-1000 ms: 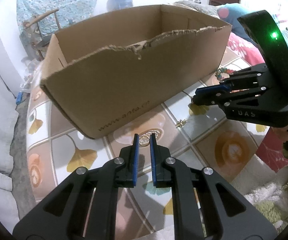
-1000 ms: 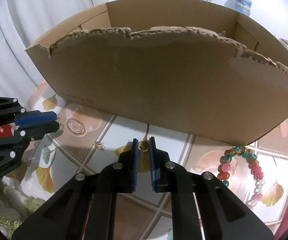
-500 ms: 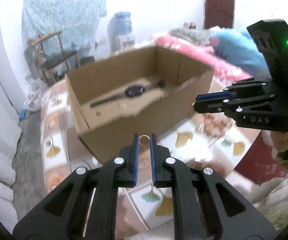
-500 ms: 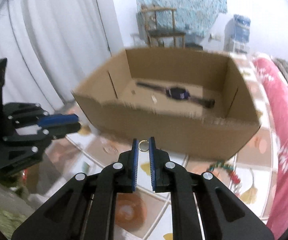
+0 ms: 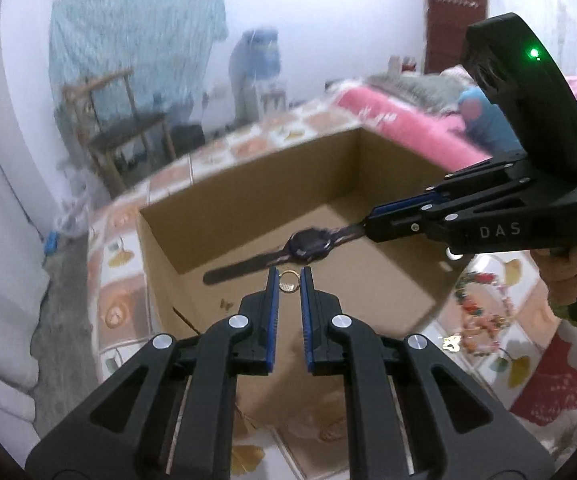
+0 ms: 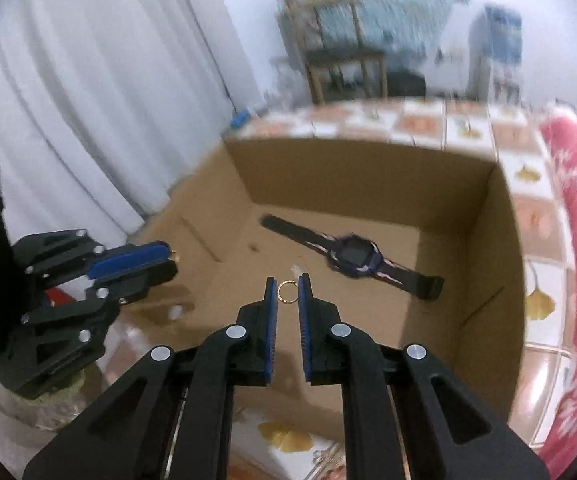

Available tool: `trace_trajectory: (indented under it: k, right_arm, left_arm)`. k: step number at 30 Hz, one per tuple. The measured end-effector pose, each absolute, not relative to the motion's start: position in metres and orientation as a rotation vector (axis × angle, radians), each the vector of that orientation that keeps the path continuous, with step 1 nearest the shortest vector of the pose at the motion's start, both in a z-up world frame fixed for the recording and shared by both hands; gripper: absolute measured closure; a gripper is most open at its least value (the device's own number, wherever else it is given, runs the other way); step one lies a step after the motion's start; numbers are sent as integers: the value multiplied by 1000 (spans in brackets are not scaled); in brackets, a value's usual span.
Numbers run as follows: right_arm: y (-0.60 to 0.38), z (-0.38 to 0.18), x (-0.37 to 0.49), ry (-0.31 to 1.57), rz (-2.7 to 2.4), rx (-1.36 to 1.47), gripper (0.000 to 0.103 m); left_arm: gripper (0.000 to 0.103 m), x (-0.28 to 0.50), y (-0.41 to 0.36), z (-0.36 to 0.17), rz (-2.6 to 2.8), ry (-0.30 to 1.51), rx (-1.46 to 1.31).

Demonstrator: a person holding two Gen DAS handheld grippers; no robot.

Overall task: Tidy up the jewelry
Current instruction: 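Open the left gripper to drop the gold ring into the box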

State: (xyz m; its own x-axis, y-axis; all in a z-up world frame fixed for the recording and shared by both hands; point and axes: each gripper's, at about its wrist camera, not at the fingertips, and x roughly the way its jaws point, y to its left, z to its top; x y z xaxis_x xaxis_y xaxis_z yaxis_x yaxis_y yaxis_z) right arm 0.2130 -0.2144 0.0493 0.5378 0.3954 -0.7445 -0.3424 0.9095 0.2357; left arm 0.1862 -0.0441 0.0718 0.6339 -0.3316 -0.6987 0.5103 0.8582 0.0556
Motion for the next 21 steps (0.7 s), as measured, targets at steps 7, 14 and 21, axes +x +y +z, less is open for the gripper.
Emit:
trace_trajectory:
  k: [7,14,21]
  right_arm:
    - [-220,28,248,973,404,123,92]
    - [-235,38,246,911,394,195,77]
    - [-251,60,227,819,382,245,71]
  left_arm:
    - [93,230,-39,46,-465,887,221]
    - [93,239,-30,51,-458,881,166]
    - [89,232,-14,70,-446,833,88]
